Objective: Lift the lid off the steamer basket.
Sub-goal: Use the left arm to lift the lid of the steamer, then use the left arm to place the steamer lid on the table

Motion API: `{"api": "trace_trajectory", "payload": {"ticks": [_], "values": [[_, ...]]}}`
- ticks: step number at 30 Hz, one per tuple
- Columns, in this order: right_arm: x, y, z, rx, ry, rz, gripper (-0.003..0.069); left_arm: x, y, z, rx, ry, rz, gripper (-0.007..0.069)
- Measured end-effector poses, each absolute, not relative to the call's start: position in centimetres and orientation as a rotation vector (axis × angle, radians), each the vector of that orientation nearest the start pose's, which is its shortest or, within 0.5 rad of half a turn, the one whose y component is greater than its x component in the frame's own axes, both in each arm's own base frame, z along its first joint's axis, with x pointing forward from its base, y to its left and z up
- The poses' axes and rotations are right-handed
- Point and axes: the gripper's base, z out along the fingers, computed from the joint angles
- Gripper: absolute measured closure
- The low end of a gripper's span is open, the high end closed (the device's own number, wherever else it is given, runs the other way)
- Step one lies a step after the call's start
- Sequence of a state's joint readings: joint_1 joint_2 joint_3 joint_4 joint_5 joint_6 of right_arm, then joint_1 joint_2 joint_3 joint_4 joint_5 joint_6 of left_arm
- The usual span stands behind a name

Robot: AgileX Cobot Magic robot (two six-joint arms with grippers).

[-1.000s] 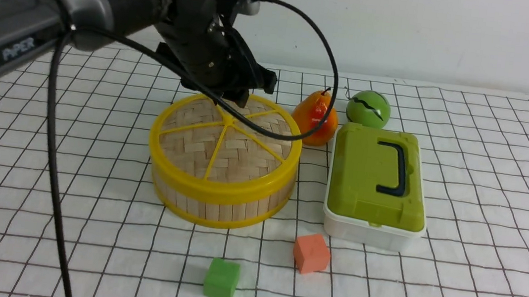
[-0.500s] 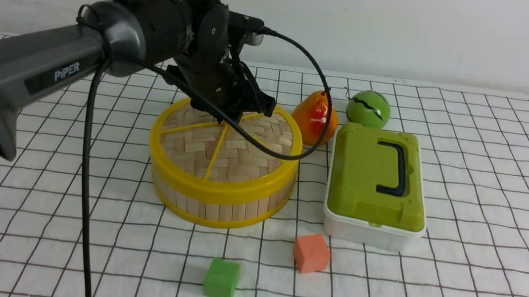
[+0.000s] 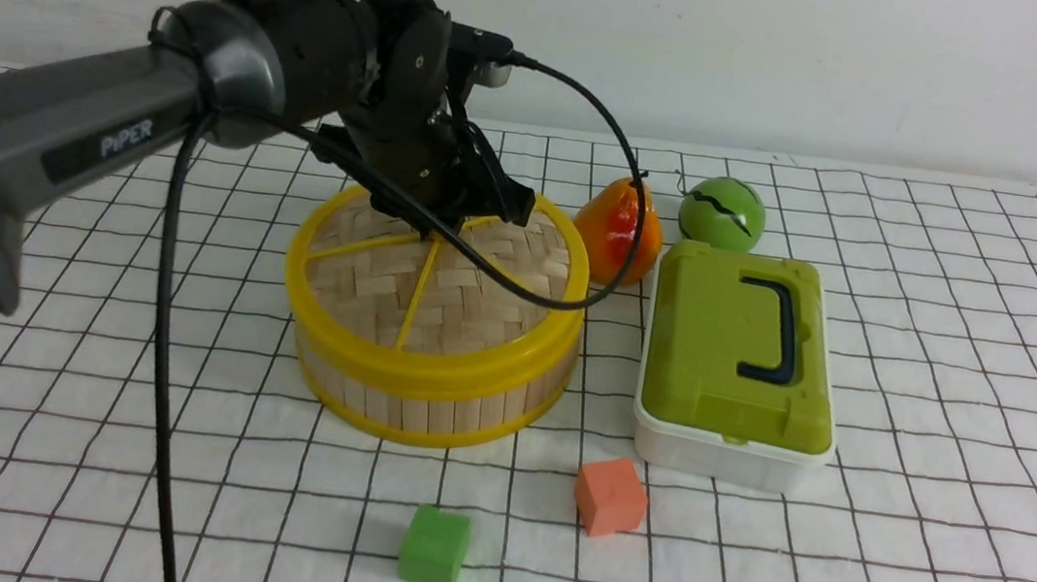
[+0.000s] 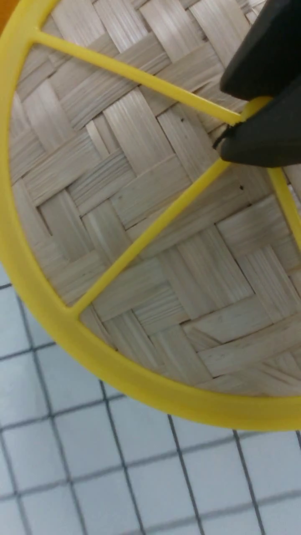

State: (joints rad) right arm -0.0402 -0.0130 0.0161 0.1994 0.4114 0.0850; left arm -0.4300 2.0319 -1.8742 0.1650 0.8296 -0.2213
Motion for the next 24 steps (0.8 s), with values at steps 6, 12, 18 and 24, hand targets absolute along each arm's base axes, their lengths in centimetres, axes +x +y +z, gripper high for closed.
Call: {"api": "trace_trajectory", "payload": {"ticks": [6, 12, 18, 24], "values": [[5.1, 0.5, 17.2, 0.237, 1.881, 0.23, 0.0419, 39.7, -14.2, 38.7, 0.257, 2.247, -0.045, 0.0518], [5.1, 0.5, 17.2, 0.237, 1.881, 0.23, 0.0419, 39.7, -5.5, 37.1, 0.033, 2.344, 0.094, 0.0518], [5.1, 0.5, 17.2, 0.237, 1.881, 0.23, 0.0419, 41.5, -0.5, 28.3, -0.22, 2.477, 0.094, 0.0518], [5.1, 0.5, 17.2, 0.237, 1.881, 0.23, 0.0419, 43.2, -0.5, 24.1, -0.246, 2.516, 0.073, 0.0507]]}}
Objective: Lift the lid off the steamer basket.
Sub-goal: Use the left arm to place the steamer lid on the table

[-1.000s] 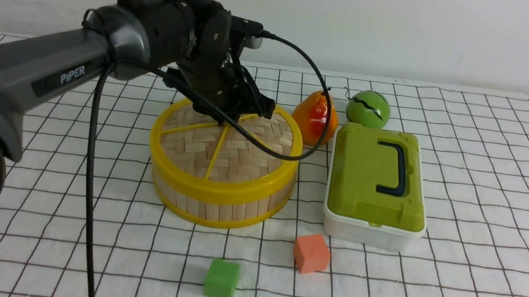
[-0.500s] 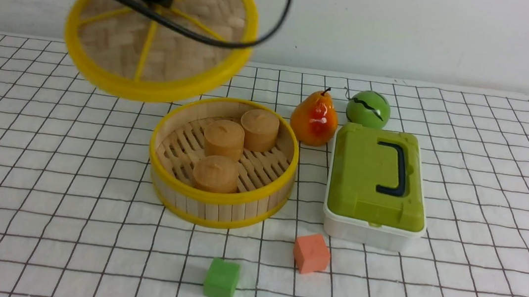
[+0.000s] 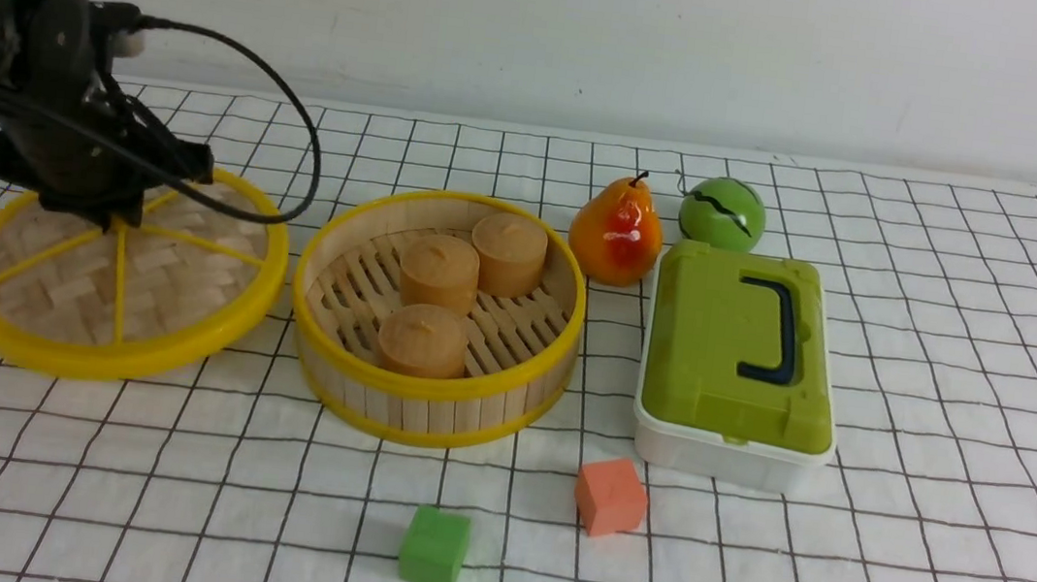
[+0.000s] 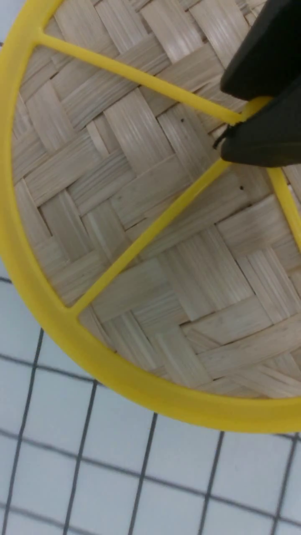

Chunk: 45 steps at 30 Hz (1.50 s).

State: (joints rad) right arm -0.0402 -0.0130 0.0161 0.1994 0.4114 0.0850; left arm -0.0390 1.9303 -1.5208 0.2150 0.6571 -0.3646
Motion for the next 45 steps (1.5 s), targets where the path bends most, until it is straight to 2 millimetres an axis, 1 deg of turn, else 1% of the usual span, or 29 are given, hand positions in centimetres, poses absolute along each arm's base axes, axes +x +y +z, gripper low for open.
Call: {"api": "trace_trajectory", "payload": {"ticks": [1, 2, 5, 7, 10, 13, 16, 18, 20, 21, 22, 24, 25, 26, 28, 29, 30, 31, 32, 33, 34, 35, 37, 39, 40, 41, 42, 44, 45], "values": [[5.1, 0.5, 17.2, 0.237, 1.881, 0.23, 0.0419, 43.2, -0.6, 23.8, -0.245, 2.521, 0.072, 0.0504], [5.1, 0.5, 17.2, 0.237, 1.881, 0.23, 0.0419, 43.5, -0.6, 22.8, -0.253, 2.539, 0.071, 0.0473], [5.1, 0.5, 17.2, 0.237, 1.881, 0.23, 0.0419, 43.7, -0.5, 21.8, -0.253, 2.561, 0.089, 0.0388], [5.1, 0.5, 17.2, 0.237, 1.881, 0.23, 0.0419, 43.7, -0.4, 21.9, -0.25, 2.556, 0.104, 0.035], [5.1, 0.5, 17.2, 0.237, 1.881, 0.23, 0.0419, 43.3, -0.2, 23.2, -0.257, 2.536, 0.134, 0.0345], [5.1, 0.5, 17.2, 0.237, 1.881, 0.23, 0.0419, 41.9, 0.0, 26.7, -0.276, 2.48, 0.139, 0.038], [5.1, 0.5, 17.2, 0.237, 1.881, 0.23, 0.0419, 38.9, 0.2, 33.3, -0.29, 2.326, 0.102, 0.0454], [5.1, 0.5, 17.2, 0.237, 1.881, 0.23, 0.0419, 35.6, 0.1, 38.3, -0.289, 2.176, 0.046, 0.0512], [5.1, 0.5, 17.2, 0.237, 1.881, 0.23, 0.0419, 32.5, 0.0, 41.8, -0.289, 2.05, -0.018, 0.0566], [5.1, 0.5, 17.2, 0.237, 1.881, 0.23, 0.0419, 29.8, -0.1, 43.8, -0.281, 1.97, -0.059, 0.0602], [5.1, 0.5, 17.2, 0.237, 1.881, 0.23, 0.0419, 27.6, -0.1, 44.9, -0.272, 1.914, -0.09, 0.063], [5.1, 0.5, 17.2, 0.237, 1.881, 0.23, 0.0419, 23.9, -0.3, 45.8, -0.258, 1.835, -0.142, 0.0637], [5.1, 0.5, 17.2, 0.237, 1.881, 0.23, 0.0419, 23.1, -0.3, 45.7, -0.257, 1.826, -0.148, 0.0637], [5.1, 0.5, 17.2, 0.237, 1.881, 0.23, 0.0419, 21.1, -0.4, 45.3, -0.255, 1.792, -0.185, 0.0637], [5.1, 0.5, 17.2, 0.237, 1.881, 0.23, 0.0419, 18.8, -0.5, 43.6, -0.265, 1.773, -0.234, 0.0637], [5.1, 0.5, 17.2, 0.237, 1.881, 0.23, 0.0419, 18.2, -0.6, 42.1, -0.279, 1.798, -0.257, 0.0637], [5.1, 0.5, 17.2, 0.237, 1.881, 0.23, 0.0419, 18.1, -0.7, 41.3, -0.288, 1.819, -0.267, 0.0637], [5.1, 0.5, 17.2, 0.237, 1.881, 0.23, 0.0419, 18.2, -0.7, 39.9, -0.302, 1.866, -0.274, 0.0637], [5.1, 0.5, 17.2, 0.237, 1.881, 0.23, 0.0419, 18.7, -0.9, 37.9, -0.325, 1.958, -0.283, 0.0637], [5.1, 0.5, 17.2, 0.237, 1.881, 0.23, 0.0419, 19.2, -0.9, 36.9, -0.332, 2.012, -0.282, 0.0637], [5.1, 0.5, 17.2, 0.237, 1.881, 0.23, 0.0419, 19.5, -1.0, 36.5, -0.335, 2.033, -0.28, 0.0637], [5.1, 0.5, 17.2, 0.237, 1.881, 0.23, 0.0419, 20.6, -1.1, 35.2, -0.329, 2.119, -0.273, 0.0637], [5.1, 0.5, 17.2, 0.237, 1.881, 0.23, 0.0419, 22.3, -1.4, 33.5, -0.304, 2.213, -0.266, 0.0637], [5.1, 0.5, 17.2, 0.237, 1.881, 0.23, 0.0419, 24.8, -1.8, 32.0, -0.277, 2.297, -0.282, 0.0637], [5.1, 0.5, 17.2, 0.237, 1.881, 0.23, 0.0419, 25.7, -2.0, 31.5, -0.266, 2.323, -0.294, 0.0637], [5.1, 0.5, 17.2, 0.237, 1.881, 0.23, 0.0419, 26.2, -2.0, 31.1, -0.266, 2.339, -0.295, 0.0637], [5.1, 0.5, 17.2, 0.237, 1.881, 0.23, 0.0419, 28.2, -2.2, 30.3, -0.252, 2.36, -0.31, 0.0637], [5.1, 0.5, 17.2, 0.237, 1.881, 0.23, 0.0419, 30.5, -2.4, 29.0, -0.254, 2.365, -0.315, 0.0637], [5.1, 0.5, 17.2, 0.237, 1.881, 0.23, 0.0419, 30.7, -2.4, 29.0, -0.254, 2.36, -0.316, 0.0637]]}}
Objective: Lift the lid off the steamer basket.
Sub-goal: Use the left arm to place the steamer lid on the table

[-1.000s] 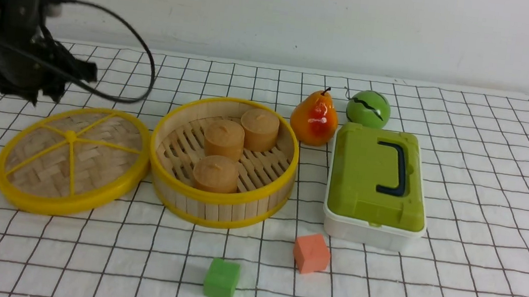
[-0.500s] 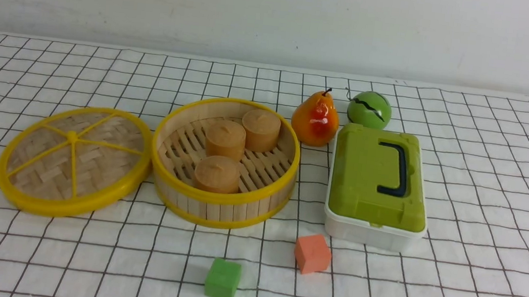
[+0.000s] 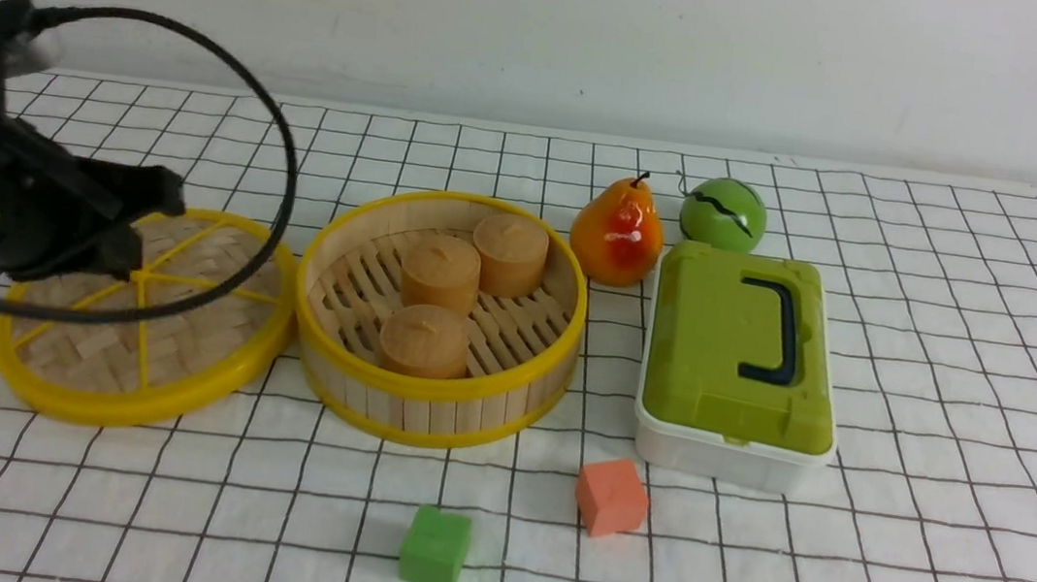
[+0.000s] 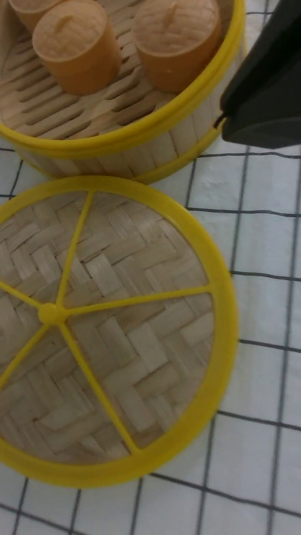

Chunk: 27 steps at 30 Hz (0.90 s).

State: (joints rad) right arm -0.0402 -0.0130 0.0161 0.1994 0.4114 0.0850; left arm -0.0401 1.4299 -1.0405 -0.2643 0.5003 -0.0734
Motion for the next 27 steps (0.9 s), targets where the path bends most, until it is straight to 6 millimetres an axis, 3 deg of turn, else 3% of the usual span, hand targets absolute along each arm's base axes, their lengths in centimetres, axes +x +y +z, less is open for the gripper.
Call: {"api": "trace_trajectory", "payload": {"ticks": [1, 8, 15, 19, 27], "values": [[5.1, 0.5, 17.2, 0.237, 1.881, 0.23, 0.0419, 32.3, -2.4, 28.2, -0.265, 2.341, -0.314, 0.0637], [5.1, 0.5, 17.2, 0.237, 1.881, 0.23, 0.0419, 36.5, -2.5, 24.2, -0.329, 2.353, -0.319, 0.0637], [5.1, 0.5, 17.2, 0.237, 1.881, 0.23, 0.0419, 39.3, -6.0, 19.0, -0.248, 2.512, -0.36, 0.0637], [5.1, 0.5, 17.2, 0.237, 1.881, 0.23, 0.0419, 39.9, -6.9, 18.2, -0.205, 2.551, -0.359, 0.0637], [5.1, 0.5, 17.2, 0.237, 1.881, 0.23, 0.0419, 40.2, -6.6, 18.5, -0.089, 2.557, -0.269, 0.0637]]}}
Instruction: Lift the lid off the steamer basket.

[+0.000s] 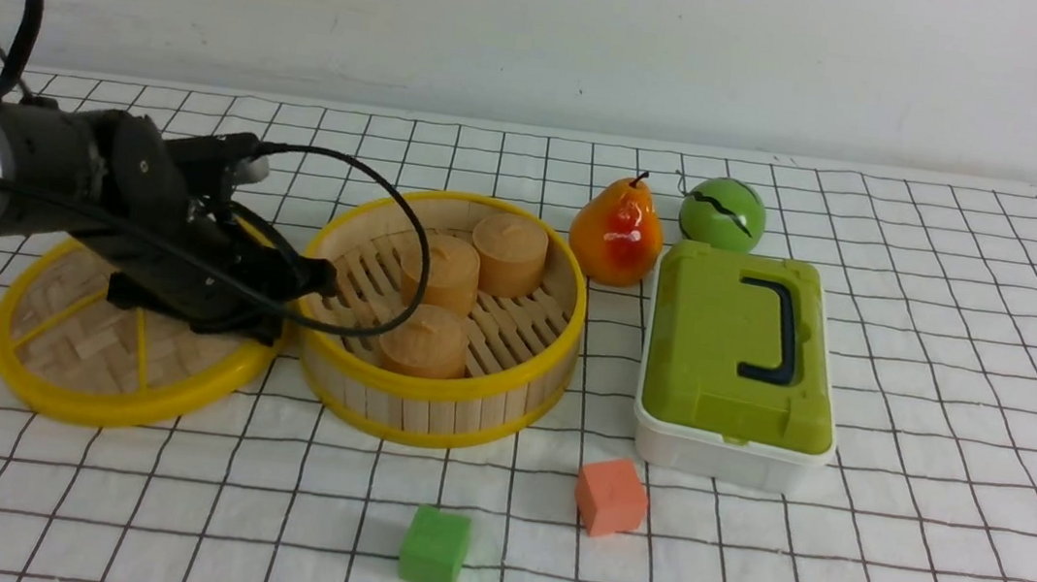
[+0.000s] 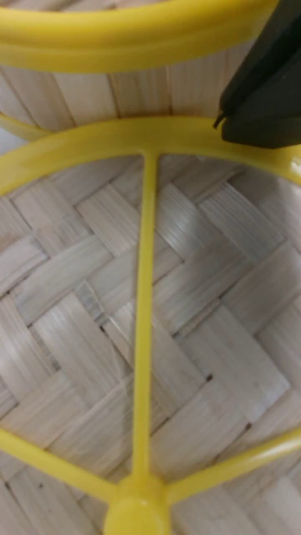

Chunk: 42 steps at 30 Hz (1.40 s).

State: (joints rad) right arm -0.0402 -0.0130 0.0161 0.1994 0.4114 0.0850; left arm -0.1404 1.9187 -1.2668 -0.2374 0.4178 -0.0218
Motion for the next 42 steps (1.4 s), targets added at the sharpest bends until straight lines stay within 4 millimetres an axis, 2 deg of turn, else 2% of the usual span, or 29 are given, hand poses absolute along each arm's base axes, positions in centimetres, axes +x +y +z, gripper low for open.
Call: {"api": "trace_trajectory", "payload": {"ticks": [8, 11, 13, 15, 17, 18, 19, 20, 21, 22, 24, 26, 27, 28, 29, 30, 34, 37, 38, 39, 41, 42], "values": [[5.1, 0.5, 17.2, 0.237, 1.881, 0.23, 0.0419, 40.0, -5.9, 18.3, -0.042, 2.587, -0.153, 0.0637], [5.1, 0.5, 17.2, 0.237, 1.881, 0.23, 0.0419, 39.6, -5.8, 19.4, -0.079, 2.583, -0.155, 0.0637], [5.1, 0.5, 17.2, 0.237, 1.881, 0.23, 0.0419, 38.7, -5.9, 22.1, -0.11, 2.544, -0.189, 0.0637], [5.1, 0.5, 17.2, 0.237, 1.881, 0.23, 0.0419, 36.8, -6.3, 27.4, -0.096, 2.415, -0.238, 0.0637], [5.1, 0.5, 17.2, 0.237, 1.881, 0.23, 0.0419, 35.7, -6.5, 29.9, -0.08, 2.347, -0.257, 0.0637], [5.1, 0.5, 17.2, 0.237, 1.881, 0.23, 0.0419, 33.4, -6.5, 33.9, -0.062, 2.235, -0.292, 0.0637], [5.1, 0.5, 17.2, 0.237, 1.881, 0.23, 0.0419, 32.7, -6.5, 34.9, -0.059, 2.207, -0.3, 0.0637], [5.1, 0.5, 17.2, 0.237, 1.881, 0.23, 0.0419, 30.8, -6.3, 37.5, -0.051, 2.131, -0.32, 0.0637], [5.1, 0.5, 17.2, 0.237, 1.881, 0.23, 0.0419, 29.2, -6.1, 39.2, -0.047, 2.076, -0.331, 0.0637], [5.1, 0.5, 17.2, 0.237, 1.881, 0.23, 0.0419, 27.5, -5.8, 40.4, -0.043, 2.032, -0.339, 0.0637], [5.1, 0.5, 17.2, 0.237, 1.881, 0.23, 0.0419, 24.8, -5.2, 41.6, -0.029, 1.981, -0.34, 0.0637], [5.1, 0.5, 17.2, 0.237, 1.881, 0.23, 0.0419, 22.1, -4.7, 41.7, -0.017, 1.951, -0.337, 0.0637], [5.1, 0.5, 17.2, 0.237, 1.881, 0.23, 0.0419, 21.6, -4.6, 41.7, -0.017, 1.946, -0.338, 0.0637], [5.1, 0.5, 17.2, 0.237, 1.881, 0.23, 0.0419, 19.5, -4.3, 41.1, -0.02, 1.93, -0.349, 0.0637], [5.1, 0.5, 17.2, 0.237, 1.881, 0.23, 0.0419, 19.2, -4.2, 41.3, -0.019, 1.919, -0.35, 0.0637], [5.1, 0.5, 17.2, 0.237, 1.881, 0.23, 0.0419, 17.5, -3.9, 40.6, -0.022, 1.908, -0.36, 0.0637], [5.1, 0.5, 17.2, 0.237, 1.881, 0.23, 0.0419, 13.4, -3.2, 38.0, -0.015, 1.964, -0.358, 0.0637], [5.1, 0.5, 17.2, 0.237, 1.881, 0.23, 0.0419, 11.0, -2.6, 36.2, 0.007, 2.001, -0.312, 0.0637], [5.1, 0.5, 17.2, 0.237, 1.881, 0.23, 0.0419, 10.8, -2.5, 36.1, 0.009, 2.003, -0.307, 0.0637], [5.1, 0.5, 17.2, 0.237, 1.881, 0.23, 0.0419, 9.6, -2.2, 35.8, 0.015, 1.994, -0.298, 0.0637], [5.1, 0.5, 17.2, 0.237, 1.881, 0.23, 0.0419, 8.4, -1.9, 35.6, 0.022, 1.974, -0.284, 0.0637], [5.1, 0.5, 17.2, 0.237, 1.881, 0.23, 0.0419, 8.3, -1.9, 35.6, 0.024, 1.972, -0.278, 0.0637]]}}
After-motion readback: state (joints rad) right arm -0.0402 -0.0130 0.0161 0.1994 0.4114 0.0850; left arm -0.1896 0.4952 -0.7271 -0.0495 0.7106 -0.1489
